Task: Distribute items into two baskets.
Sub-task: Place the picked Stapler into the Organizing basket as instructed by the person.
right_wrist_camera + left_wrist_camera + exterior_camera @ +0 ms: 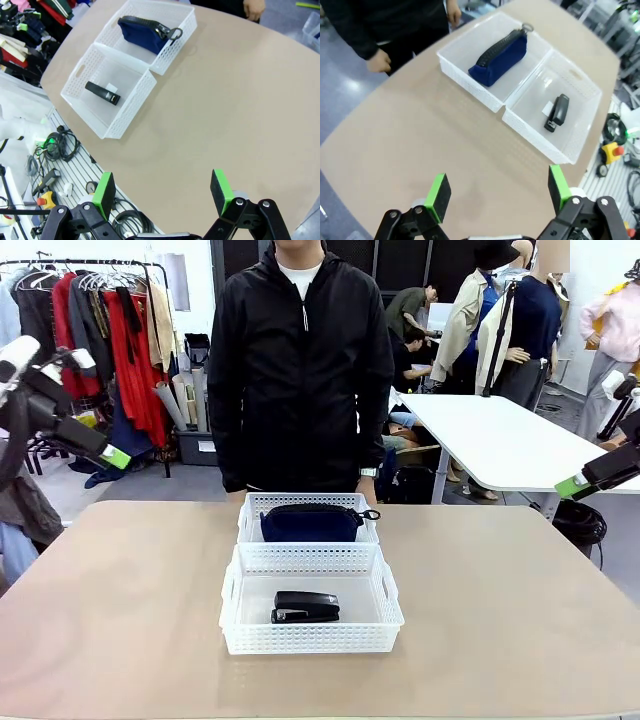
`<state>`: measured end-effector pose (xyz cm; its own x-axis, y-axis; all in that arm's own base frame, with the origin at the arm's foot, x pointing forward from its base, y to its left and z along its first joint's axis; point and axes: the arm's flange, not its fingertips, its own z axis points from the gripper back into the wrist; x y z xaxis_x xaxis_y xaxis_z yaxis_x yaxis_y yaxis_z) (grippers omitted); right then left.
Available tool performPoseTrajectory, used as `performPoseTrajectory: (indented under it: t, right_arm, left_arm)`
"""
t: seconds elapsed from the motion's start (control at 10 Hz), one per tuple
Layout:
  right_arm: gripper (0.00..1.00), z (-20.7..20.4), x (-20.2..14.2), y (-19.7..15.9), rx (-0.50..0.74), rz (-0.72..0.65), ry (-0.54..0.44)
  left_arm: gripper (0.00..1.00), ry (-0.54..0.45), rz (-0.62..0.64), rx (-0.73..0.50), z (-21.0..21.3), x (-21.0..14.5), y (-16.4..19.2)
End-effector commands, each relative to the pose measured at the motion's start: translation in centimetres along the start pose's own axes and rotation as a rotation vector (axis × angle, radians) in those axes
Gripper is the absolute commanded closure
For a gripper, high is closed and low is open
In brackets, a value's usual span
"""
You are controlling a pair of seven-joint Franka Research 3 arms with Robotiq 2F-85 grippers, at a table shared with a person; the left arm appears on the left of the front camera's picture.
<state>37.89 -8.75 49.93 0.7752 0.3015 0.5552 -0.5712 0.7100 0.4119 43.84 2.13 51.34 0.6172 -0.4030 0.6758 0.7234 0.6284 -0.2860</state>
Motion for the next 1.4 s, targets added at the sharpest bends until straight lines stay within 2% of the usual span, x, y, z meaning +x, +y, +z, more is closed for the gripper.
performPoseTrajectory:
  t: [0.0, 0.4, 0.6, 0.7, 1.3]
  right_arm:
    - [0.00, 0.0, 0.1, 0.0, -0.002, 0.006, -0.006]
    - [0.00, 0.0, 0.1, 0.0, -0.002, 0.006, -0.006]
    - [0.00, 0.0, 0.1, 0.0, -0.002, 0.006, -0.006]
    - [0.00, 0.0, 0.1, 0.0, -0.002, 0.006, -0.006]
    - [0.00, 0.0, 0.1, 0.0, -0.002, 0.006, -0.006]
  left_arm:
    - [0.00, -0.055, -0.021, -0.051, 0.8, -2.0, 0.5]
    - [0.00, -0.054, -0.066, -0.092, 2.1, -4.2, -0.1]
    - [0.00, -0.074, -0.082, -0.101, 2.2, -3.9, -0.1]
    - [0.00, -0.026, -0.046, -0.078, 2.1, -3.7, 0.1]
    - [0.00, -0.026, -0.046, -0.078, 2.1, -3.7, 0.1]
